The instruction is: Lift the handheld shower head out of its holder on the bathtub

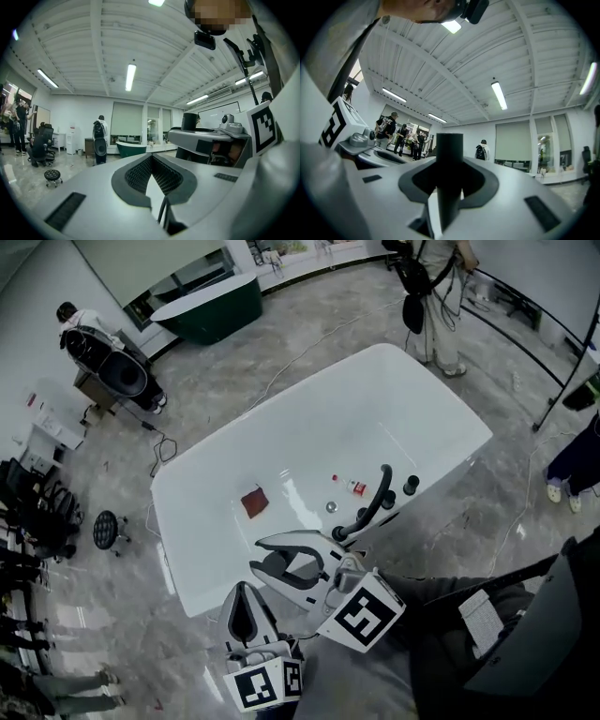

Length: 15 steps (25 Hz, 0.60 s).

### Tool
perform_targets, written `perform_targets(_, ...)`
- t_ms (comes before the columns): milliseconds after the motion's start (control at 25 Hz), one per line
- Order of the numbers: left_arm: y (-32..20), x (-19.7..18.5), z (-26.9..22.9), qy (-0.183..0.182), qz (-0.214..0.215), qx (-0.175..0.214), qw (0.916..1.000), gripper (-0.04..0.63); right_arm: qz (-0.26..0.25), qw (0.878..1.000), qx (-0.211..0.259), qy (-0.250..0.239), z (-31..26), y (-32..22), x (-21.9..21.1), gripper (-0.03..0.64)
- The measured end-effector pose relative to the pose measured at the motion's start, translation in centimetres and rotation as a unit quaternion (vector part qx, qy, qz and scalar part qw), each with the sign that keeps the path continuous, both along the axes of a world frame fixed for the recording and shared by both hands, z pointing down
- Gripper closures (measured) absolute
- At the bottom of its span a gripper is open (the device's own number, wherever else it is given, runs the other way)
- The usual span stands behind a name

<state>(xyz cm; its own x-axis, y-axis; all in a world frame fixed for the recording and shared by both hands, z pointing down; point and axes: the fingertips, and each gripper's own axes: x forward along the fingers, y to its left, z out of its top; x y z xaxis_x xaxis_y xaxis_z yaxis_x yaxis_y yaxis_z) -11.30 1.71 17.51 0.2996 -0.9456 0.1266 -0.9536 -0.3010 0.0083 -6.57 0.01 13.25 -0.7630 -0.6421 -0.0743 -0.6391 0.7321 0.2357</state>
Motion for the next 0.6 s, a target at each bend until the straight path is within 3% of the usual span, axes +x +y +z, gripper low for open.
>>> perform_targets(120,-2.5,-2.3,3.9,-0.001,-0.003,0.031,0.9995,0.592,0.001,1.000,0.004,-0.002,4.5,-2.4,-2.0,0.503)
perform_targets(240,-4.4,-3.6,6.7,-0.001,-0.003,0.032,0.9995,0.592,0.001,1.000,-0.004,-0.005,7.6,-4.4,-3.3,0.503)
perform_targets(600,-5.0,-5.4,6.3,0.004,0.000,0.024,0.9997,0.592,0.019,0.999,-0.033,-0.026,7.7,-4.9,-4.6,0.503)
